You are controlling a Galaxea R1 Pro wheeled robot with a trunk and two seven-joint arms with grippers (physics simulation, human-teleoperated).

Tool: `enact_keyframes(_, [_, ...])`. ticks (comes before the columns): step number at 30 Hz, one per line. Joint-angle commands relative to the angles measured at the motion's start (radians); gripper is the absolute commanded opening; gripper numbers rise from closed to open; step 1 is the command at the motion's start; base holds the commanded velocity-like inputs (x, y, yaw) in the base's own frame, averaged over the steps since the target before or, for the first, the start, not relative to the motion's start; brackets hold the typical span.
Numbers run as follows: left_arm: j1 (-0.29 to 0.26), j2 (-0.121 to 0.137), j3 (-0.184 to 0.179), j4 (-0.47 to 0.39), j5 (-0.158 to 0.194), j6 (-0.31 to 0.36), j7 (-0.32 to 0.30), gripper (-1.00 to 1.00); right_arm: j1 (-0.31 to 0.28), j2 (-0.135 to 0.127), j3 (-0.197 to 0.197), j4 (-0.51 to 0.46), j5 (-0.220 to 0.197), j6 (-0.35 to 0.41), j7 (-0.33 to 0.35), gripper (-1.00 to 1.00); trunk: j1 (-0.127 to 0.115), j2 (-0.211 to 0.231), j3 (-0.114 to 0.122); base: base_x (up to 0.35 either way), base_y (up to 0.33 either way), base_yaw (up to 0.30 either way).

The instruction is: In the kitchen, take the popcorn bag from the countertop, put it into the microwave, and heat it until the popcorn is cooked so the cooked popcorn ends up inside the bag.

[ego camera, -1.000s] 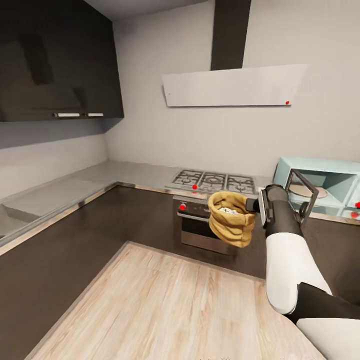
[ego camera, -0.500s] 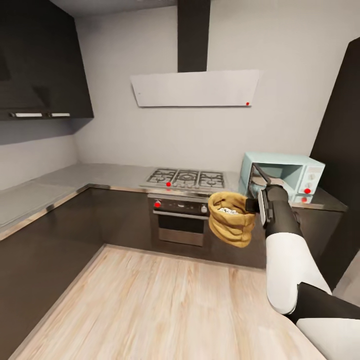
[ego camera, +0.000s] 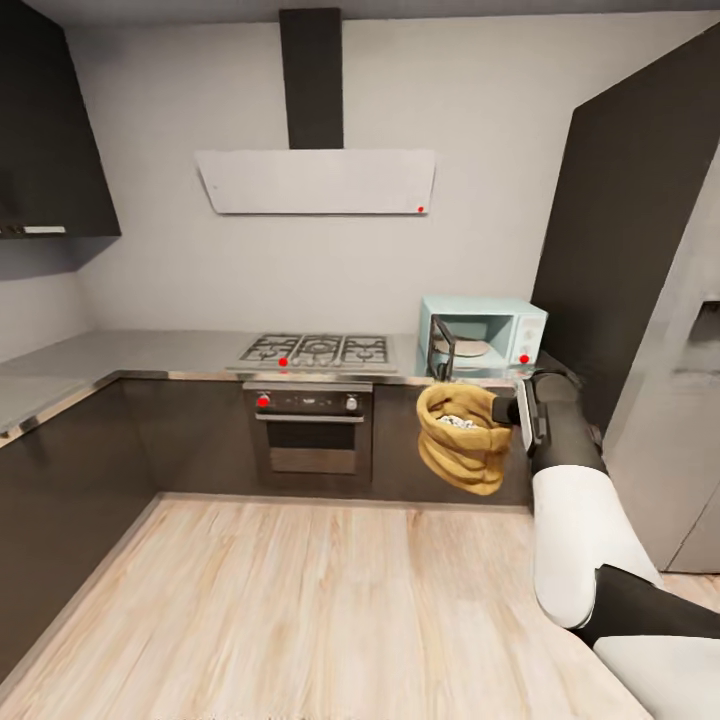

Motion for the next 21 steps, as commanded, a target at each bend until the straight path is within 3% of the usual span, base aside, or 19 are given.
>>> enact_keyframes(1, [0.0, 0.0, 0.001, -0.001, 0.004, -0.002, 0.003, 1.0, -0.001, 0.001, -0.003, 0.0, 0.003, 0.002, 0.002, -1.0, 0.0, -0.001, -0.001, -0.299, -0.114, -0.29])
enact_keyframes(6, [0.0, 0.001, 0.001, -0.001, 0.006, -0.002, 0.002, 1.0, -0.001, 0.001, -0.003, 0.0, 0.002, 0.002, 0.002, -1.0, 0.0, -0.001, -0.001, -0.219, -0.189, -0.29])
enact_keyframes(12, [0.0, 0.002, 0.0, -0.001, 0.007, -0.002, 0.001, 1.0, -0.001, 0.002, -0.003, 0.0, 0.022, 0.002, 0.002, -1.0, 0.0, -0.001, -0.001, -0.019, -0.274, -0.278])
enact_keyframes(21, [0.0, 0.002, -0.005, 0.0, 0.004, 0.0, 0.001, 1.0, -0.001, 0.001, -0.003, 0.0, 0.029, 0.002, 0.005, -1.0, 0.0, -0.001, -0.001, 0.071, -0.295, -0.025])
